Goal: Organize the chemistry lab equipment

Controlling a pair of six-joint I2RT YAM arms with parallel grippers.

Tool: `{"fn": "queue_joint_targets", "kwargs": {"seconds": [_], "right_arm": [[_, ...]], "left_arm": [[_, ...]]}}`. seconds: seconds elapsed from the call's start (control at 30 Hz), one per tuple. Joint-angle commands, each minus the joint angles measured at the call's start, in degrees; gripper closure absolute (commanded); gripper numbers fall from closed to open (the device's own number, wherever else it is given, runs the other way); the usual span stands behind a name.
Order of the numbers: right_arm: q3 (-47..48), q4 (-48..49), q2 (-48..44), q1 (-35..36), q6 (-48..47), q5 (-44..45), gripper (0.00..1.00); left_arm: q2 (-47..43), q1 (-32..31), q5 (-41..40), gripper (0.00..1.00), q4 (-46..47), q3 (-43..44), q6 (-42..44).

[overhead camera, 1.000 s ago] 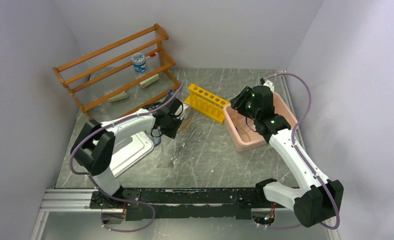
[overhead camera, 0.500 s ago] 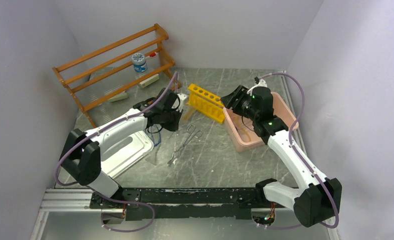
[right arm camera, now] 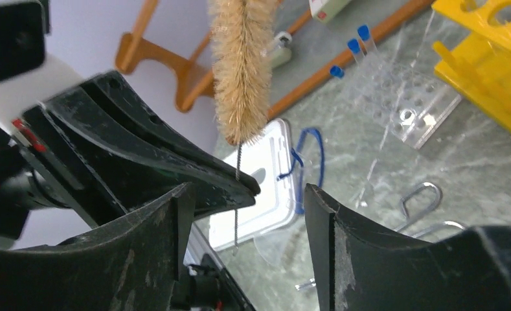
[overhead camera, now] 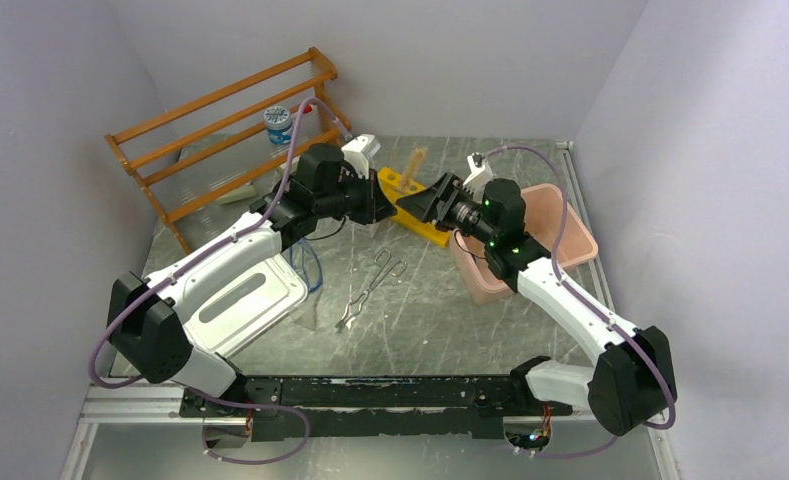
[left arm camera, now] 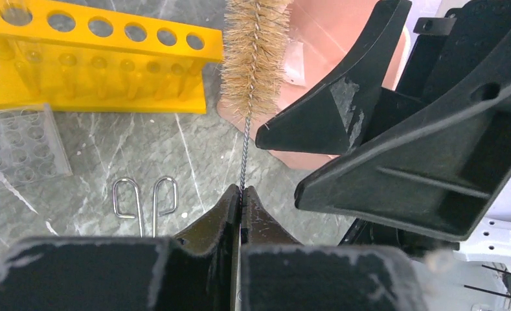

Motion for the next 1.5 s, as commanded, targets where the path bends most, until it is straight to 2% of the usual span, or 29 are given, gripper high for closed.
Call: {"fn": "queue_joint_targets", "kwargs": {"seconds": [0.0,0.17,0.4,0.43,0.5,0.53,0.57,0.7,0.8,0.87,1.0,1.1,1.2,1.33,1.47], "right_arm": [[1.07,7.00,0.86,0.25,4.67,2.61,0.37],[3.04,6.35,3.90,0.78,5.26,3.22,0.50],[4.85,8.39,6.55,1.70,4.74,3.20,0.55],[4.69,8.73,6.65,1.81,5.12,4.11,0.67],[4.76,7.88,6.59,1.82,5.48,5.60,0.84],[4.77,7.44,6.42,1.84,5.35,6.31,0.92],[4.77,6.96,5.95,1.82,5.11,8.08,0.99],[5.08,2.58,2.40,1.74,4.01,16.14,1.00],[6.70,-4.21,-0.73,1.64,1.40,25.60,1.00],[8.06,-9.38,-2.99,1.20,-0.13,33.00,1.00],[11.00,-23.13,-5.37,-0.38,-1.04,49.06,1.00],[12.91,-34.32,-4.85,-4.22,1.11,54.94,1.00],[13.27,-41.23,-3.02,-9.65,4.58,54.92,1.00],[10.50,-40.71,-0.80,-14.89,4.46,51.13,1.00],[9.38,-41.28,3.91,-15.97,5.85,51.04,1.00]], "left_arm": [[-1.64,-0.42,0.93,0.95,4.57,0.02,-1.06],[-1.72,-0.38,3.21,0.95,5.55,-0.24,-0.82],[-1.69,-0.39,4.71,0.95,5.67,-0.58,-0.14],[-1.66,-0.41,4.25,0.95,5.20,-0.30,0.44],[-1.69,-0.41,4.10,0.95,5.21,-0.33,0.73],[-1.65,-0.41,4.02,0.93,5.25,-0.30,0.75],[-1.64,-0.37,3.82,0.85,5.05,-0.26,0.80],[-2.05,-0.32,1.93,0.50,3.52,-0.02,2.18],[-2.85,-0.24,0.28,0.36,2.43,0.22,3.78],[-3.68,-0.19,-1.00,0.31,2.13,-0.21,4.73],[-4.79,-0.14,-3.82,0.30,0.81,-0.95,6.03],[-6.41,-0.15,-5.21,0.32,1.37,-1.68,6.95],[-7.30,-0.11,-6.86,0.32,1.93,-2.48,7.01],[-7.59,-0.15,-7.11,0.32,1.70,-3.04,7.09],[-7.76,-0.15,-7.15,0.32,1.60,-3.49,6.88]]}}
